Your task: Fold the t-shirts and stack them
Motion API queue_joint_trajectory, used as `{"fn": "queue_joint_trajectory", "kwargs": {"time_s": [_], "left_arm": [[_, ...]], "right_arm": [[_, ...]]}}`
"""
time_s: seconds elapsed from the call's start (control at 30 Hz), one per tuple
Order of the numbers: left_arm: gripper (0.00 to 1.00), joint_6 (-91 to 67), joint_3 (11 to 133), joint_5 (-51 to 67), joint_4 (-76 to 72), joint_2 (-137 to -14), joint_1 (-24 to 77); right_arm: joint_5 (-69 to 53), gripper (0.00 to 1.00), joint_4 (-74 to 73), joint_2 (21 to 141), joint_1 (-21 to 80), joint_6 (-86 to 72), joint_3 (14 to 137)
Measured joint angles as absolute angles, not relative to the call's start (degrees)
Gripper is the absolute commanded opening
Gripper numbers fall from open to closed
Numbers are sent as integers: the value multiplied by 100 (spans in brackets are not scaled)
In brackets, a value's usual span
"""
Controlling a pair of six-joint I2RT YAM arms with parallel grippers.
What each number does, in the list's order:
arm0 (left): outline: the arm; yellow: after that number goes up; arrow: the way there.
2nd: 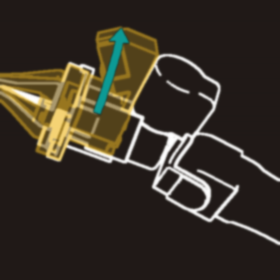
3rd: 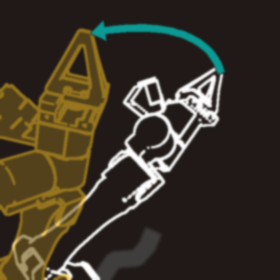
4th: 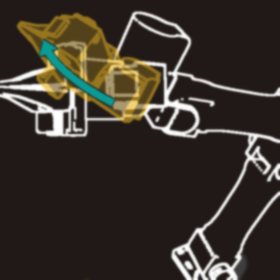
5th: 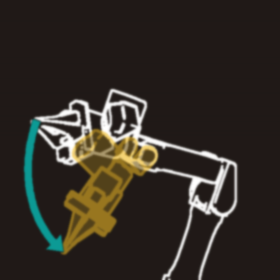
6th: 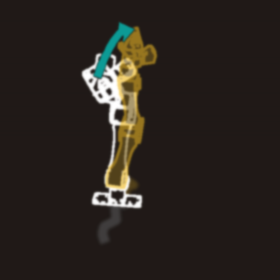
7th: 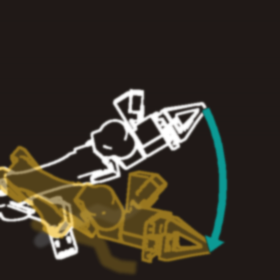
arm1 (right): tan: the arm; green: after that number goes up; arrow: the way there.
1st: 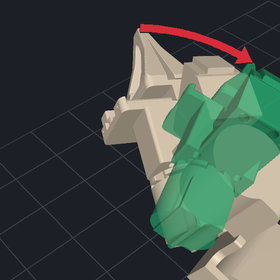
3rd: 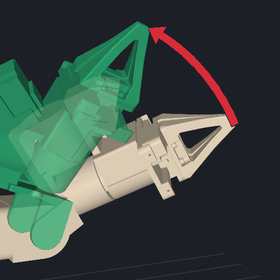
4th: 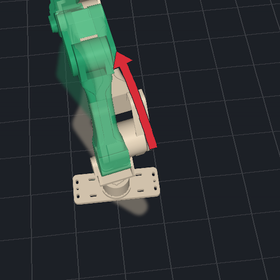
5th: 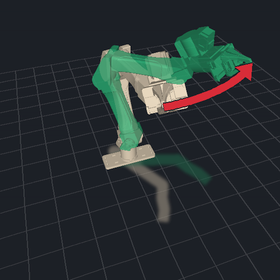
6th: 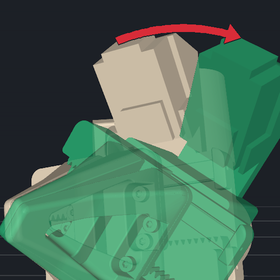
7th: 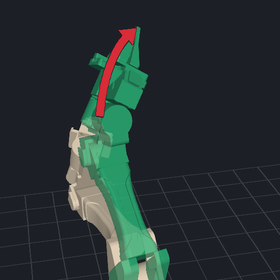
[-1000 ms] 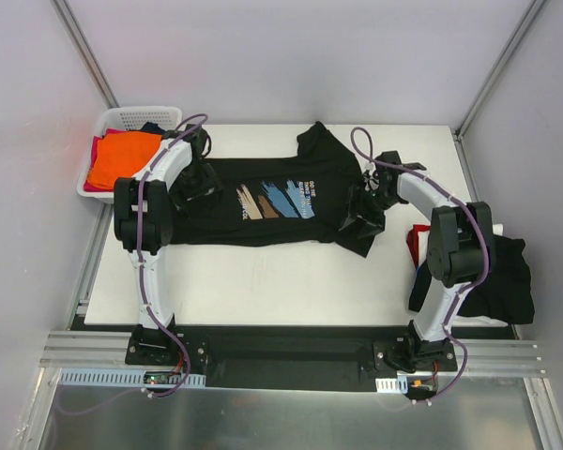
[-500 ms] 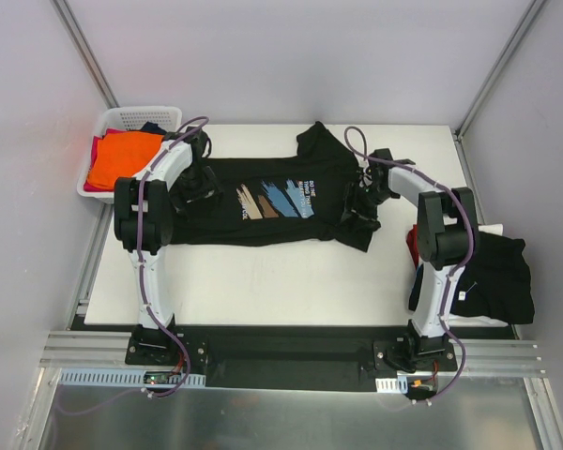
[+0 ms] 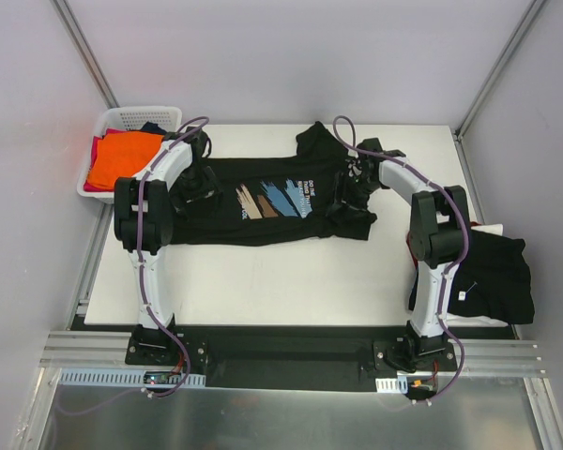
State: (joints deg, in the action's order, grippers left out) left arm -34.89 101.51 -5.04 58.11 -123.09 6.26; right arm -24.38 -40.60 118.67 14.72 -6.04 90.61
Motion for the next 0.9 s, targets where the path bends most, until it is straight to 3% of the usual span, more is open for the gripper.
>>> {"fn": "queue_joint_trajectory", "kwargs": {"time_s": [0.17,0.3,0.37,0.77,0.87,0.9], "left_arm": [[96,-3489,10151,-499,5811,-12309,626],[95,-3489,10151,-499,5811,-12309,626],[95,-3489,10151,-499,5811,-12309,626],[95,-3489,10151,-499,5811,-12309,626],[95,-3489,10151,-499,5811,-12309,626],[95,-3489,10151,-497,5811,-12309,626]], "right_arm": [[-2394,49,-4147,11865,1472,-585,9039],[-2346,15,-4224,11845,1472,-554,9030],[-2314,7,-4276,11821,1472,-541,9032],[-2257,6,-4753,12079,1343,-528,10543],[-2252,8,-4768,12436,1194,-530,11080],[-2255,15,-4807,12584,1142,-530,11260]]}}
